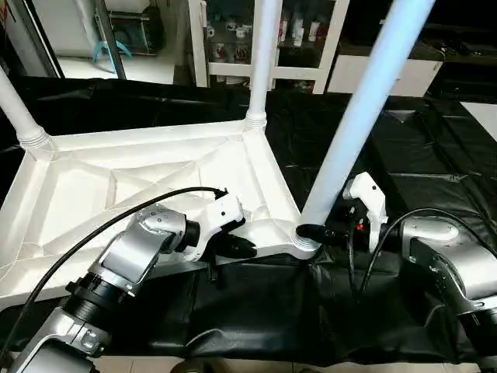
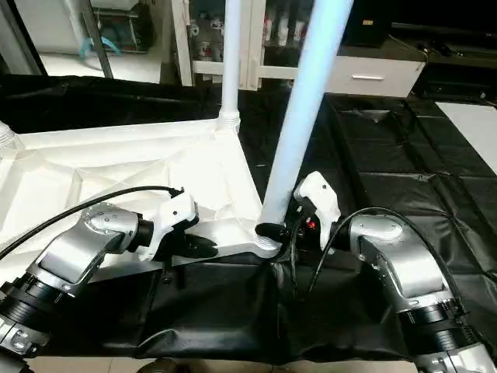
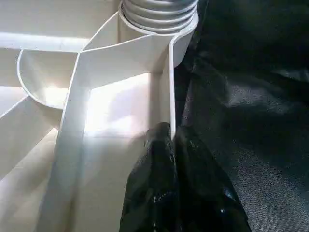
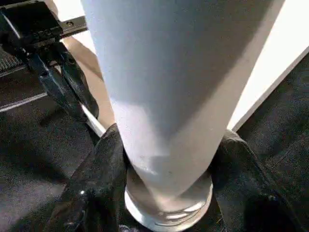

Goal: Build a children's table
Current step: Rotate leg to tighten

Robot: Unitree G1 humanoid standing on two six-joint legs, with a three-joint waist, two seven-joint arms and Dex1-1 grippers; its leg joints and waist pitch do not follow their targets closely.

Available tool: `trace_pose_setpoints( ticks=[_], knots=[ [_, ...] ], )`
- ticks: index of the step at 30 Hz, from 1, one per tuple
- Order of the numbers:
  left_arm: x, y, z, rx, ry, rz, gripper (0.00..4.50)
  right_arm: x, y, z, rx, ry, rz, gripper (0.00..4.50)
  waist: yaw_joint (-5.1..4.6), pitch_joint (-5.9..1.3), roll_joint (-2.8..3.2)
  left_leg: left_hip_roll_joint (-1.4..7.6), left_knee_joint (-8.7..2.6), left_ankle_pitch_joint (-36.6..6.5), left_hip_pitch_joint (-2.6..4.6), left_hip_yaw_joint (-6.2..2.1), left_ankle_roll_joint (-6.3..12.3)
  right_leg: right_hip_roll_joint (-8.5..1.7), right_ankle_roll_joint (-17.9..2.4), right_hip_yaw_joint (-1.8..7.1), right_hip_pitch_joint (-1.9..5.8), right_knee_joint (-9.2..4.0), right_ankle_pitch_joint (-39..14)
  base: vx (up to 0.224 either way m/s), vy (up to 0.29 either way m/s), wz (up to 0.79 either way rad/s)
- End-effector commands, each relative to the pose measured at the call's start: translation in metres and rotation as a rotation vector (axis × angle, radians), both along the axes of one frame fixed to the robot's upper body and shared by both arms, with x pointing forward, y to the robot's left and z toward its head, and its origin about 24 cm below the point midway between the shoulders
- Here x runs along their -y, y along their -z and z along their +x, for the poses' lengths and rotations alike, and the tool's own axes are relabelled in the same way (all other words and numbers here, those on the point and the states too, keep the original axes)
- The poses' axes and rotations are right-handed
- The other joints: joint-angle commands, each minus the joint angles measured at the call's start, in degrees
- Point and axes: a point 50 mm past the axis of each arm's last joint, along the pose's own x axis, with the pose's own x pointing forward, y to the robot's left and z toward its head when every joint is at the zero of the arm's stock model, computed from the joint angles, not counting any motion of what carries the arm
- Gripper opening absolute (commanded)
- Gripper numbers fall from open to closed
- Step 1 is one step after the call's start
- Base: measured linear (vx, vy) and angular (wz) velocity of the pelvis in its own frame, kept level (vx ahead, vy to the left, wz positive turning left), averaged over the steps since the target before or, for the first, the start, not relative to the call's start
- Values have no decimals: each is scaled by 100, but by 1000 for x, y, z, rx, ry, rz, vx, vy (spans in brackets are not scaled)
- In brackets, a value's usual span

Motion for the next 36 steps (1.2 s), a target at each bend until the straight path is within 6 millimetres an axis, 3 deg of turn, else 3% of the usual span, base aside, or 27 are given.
trace_pose_setpoints(
  ticks=[1,7,13,16,20,24,25,28,30,31,34,36],
  knots=[
    [16,-7,2,39,35,-46,0,4,11,10,-16,145,-1,206,-42,-379,15,412,-456,-1006,229,-200,74,-282,-1386,125,170,-335,-651,0,0,0],
    [25,-1,16,77,-132,-48,0,-13,30,33,-15,386,19,204,-226,-353,9,386,-513,-1965,209,-270,-398,-283,-1078,113,133,-419,-1860,0,0,0],
    [46,-2,35,131,-338,-53,0,-40,43,65,-7,739,-6,201,-427,-347,-1,359,-506,-2466,225,-324,-529,-292,-914,93,55,-504,-2443,0,0,0],
    [55,-3,47,184,-482,-26,0,-51,46,74,-20,886,-17,201,-477,-361,13,357,-505,-2530,245,-314,-516,-267,-922,93,27,-508,-2256,0,0,0],
    [60,-3,58,243,-619,-4,0,-68,45,81,1,1006,-48,199,-457,-374,-4,349,-512,-2448,253,-286,-423,-242,-923,82,32,-516,-1867,0,0,0],
    [62,-5,60,252,-631,-21,0,-81,39,84,6,1006,23,198,-429,-409,7,352,-505,-2092,218,-254,-226,-252,-997,83,79,-478,-1278,0,0,0],
    [62,-5,60,254,-628,-22,0,-83,35,86,22,1008,60,198,-426,-406,-46,356,-501,-1972,189,-243,-143,-257,-1013,85,98,-471,-1178,0,0,0],
    [59,-5,59,263,-616,-20,0,-87,25,89,77,958,127,198,-405,-403,-9,355,-492,-1887,176,-238,-35,-270,-1015,87,105,-474,-1301,0,0,0],
    [57,-4,58,268,-603,-19,0,-88,23,89,89,929,151,198,-401,-404,-23,361,-495,-1822,162,-238,11,-271,-1022,84,116,-473,-1312,0,0,0],
    [57,-4,58,271,-597,-19,0,-88,22,89,96,925,153,254,-406,-396,-20,369,-500,-1832,164,-239,14,-264,-1035,81,102,-476,-1380,0,0,0],
    [53,-2,54,268,-549,-20,0,-81,14,87,160,856,202,277,-388,-393,-5,373,-508,-1905,154,-240,14,-271,-1004,87,105,-493,-1487,0,0,0],
    [50,-2,50,273,-506,-5,0,-75,10,84,165,814,237,288,-403,-407,-12,379,-522,-1711,101,-260,72,-274,-978,87,160,-460,-1338,0,0,0]
  ],
)
